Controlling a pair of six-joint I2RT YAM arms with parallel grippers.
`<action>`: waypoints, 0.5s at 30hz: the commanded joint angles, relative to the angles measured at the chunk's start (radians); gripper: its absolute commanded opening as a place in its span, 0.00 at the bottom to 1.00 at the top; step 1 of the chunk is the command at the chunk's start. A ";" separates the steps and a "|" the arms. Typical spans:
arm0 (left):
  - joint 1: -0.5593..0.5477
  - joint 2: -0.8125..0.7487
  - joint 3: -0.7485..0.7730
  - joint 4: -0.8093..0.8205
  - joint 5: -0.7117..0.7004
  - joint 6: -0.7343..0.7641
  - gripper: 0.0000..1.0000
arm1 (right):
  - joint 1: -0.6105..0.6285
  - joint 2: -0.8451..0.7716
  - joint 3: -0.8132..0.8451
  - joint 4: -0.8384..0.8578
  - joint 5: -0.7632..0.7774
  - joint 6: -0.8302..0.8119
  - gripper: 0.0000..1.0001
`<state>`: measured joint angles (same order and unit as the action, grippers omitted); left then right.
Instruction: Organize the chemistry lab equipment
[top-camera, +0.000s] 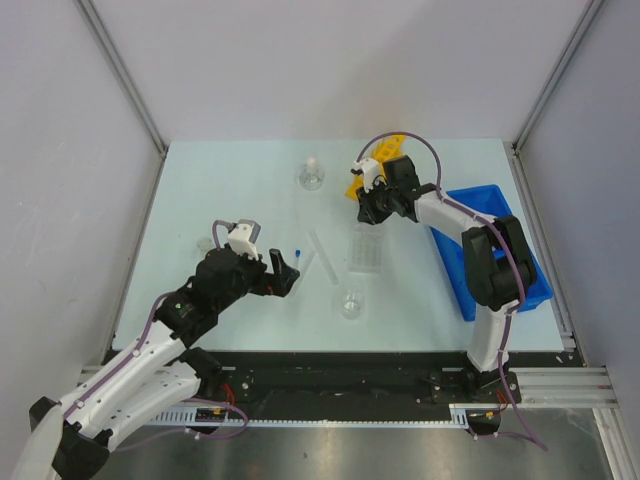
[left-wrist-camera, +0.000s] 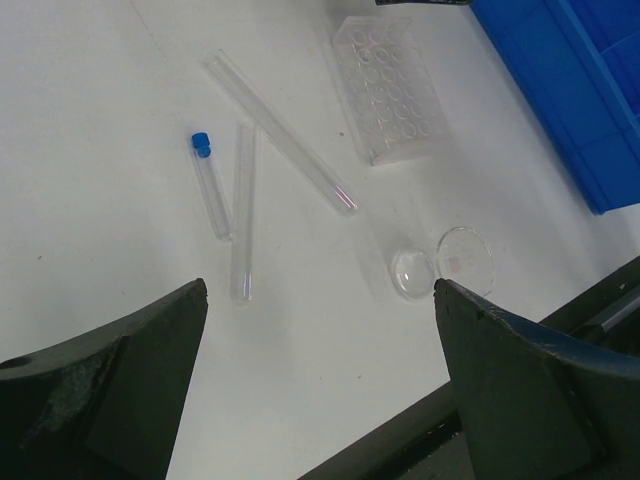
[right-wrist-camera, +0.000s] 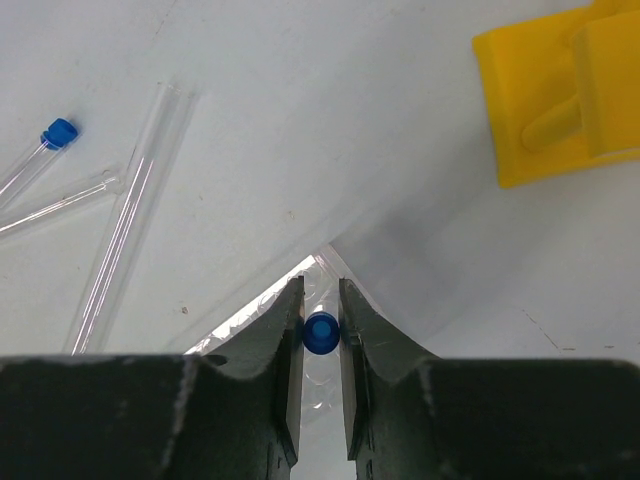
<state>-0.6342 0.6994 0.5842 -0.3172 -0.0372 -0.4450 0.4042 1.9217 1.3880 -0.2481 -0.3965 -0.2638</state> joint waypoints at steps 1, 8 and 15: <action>0.007 0.000 -0.001 0.024 0.016 -0.018 0.99 | 0.008 -0.061 -0.012 0.050 0.011 -0.008 0.20; 0.007 0.003 0.002 0.027 0.019 -0.017 0.99 | 0.013 -0.076 -0.024 0.072 0.018 -0.005 0.21; 0.007 0.009 0.002 0.033 0.020 -0.015 1.00 | 0.016 -0.089 -0.043 0.099 0.022 -0.005 0.20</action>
<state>-0.6342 0.7071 0.5842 -0.3168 -0.0227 -0.4450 0.4129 1.8919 1.3544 -0.2035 -0.3813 -0.2630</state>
